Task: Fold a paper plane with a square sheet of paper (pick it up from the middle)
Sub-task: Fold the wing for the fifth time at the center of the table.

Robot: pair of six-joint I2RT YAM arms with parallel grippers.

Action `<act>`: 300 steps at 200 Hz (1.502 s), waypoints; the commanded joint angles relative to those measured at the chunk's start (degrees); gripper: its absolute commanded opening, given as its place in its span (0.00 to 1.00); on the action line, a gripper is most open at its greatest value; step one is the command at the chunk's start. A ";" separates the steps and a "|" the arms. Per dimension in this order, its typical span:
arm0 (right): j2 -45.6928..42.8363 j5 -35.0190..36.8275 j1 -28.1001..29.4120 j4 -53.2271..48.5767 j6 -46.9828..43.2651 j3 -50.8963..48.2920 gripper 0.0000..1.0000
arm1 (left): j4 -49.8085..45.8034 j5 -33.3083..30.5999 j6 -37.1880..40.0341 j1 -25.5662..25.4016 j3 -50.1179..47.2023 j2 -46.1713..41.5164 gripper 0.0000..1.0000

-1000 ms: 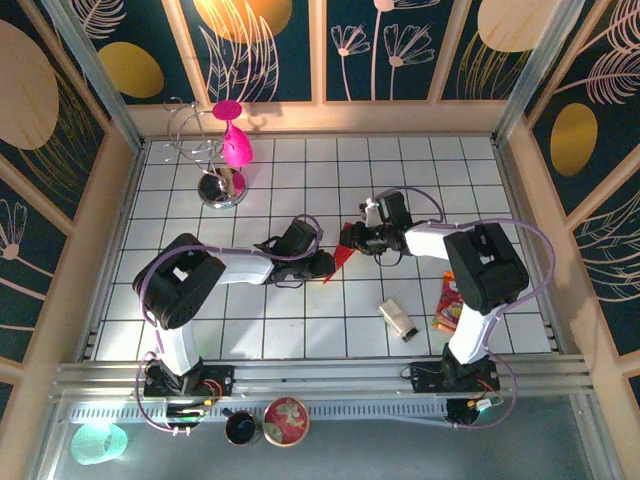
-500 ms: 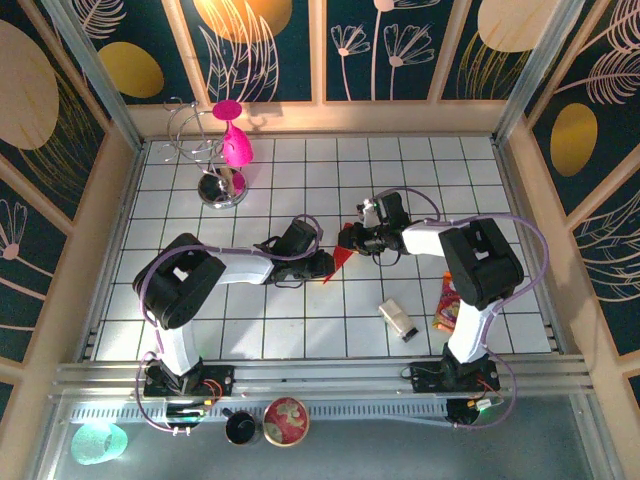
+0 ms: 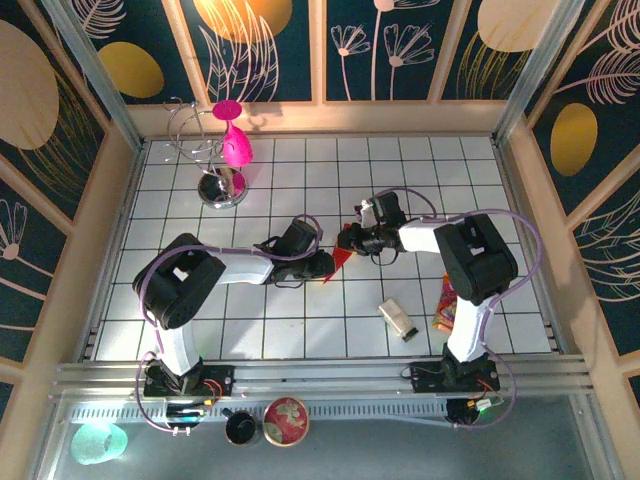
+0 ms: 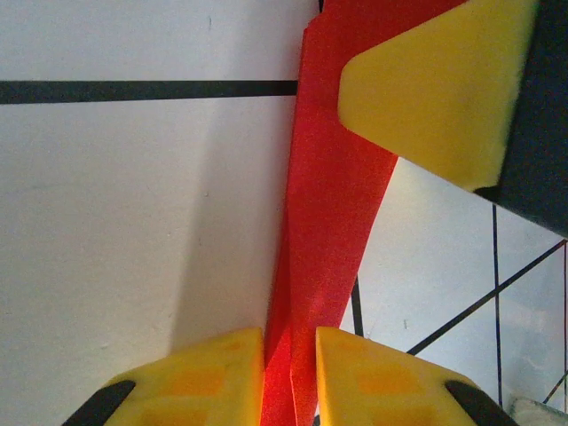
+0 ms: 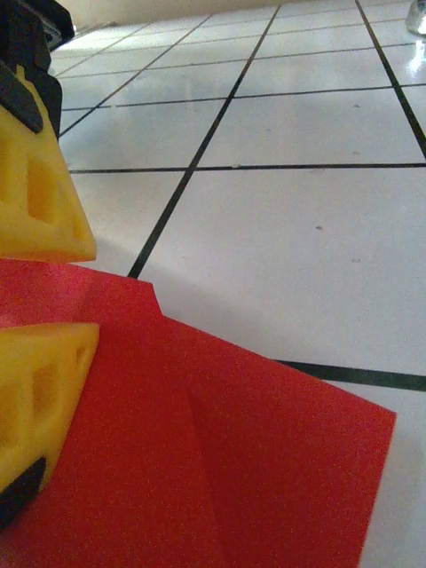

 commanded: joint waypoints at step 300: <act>2.39 2.67 0.98 -1.36 -1.12 0.39 0.06 | -6.75 1.21 4.31 0.52 10.43 6.26 0.01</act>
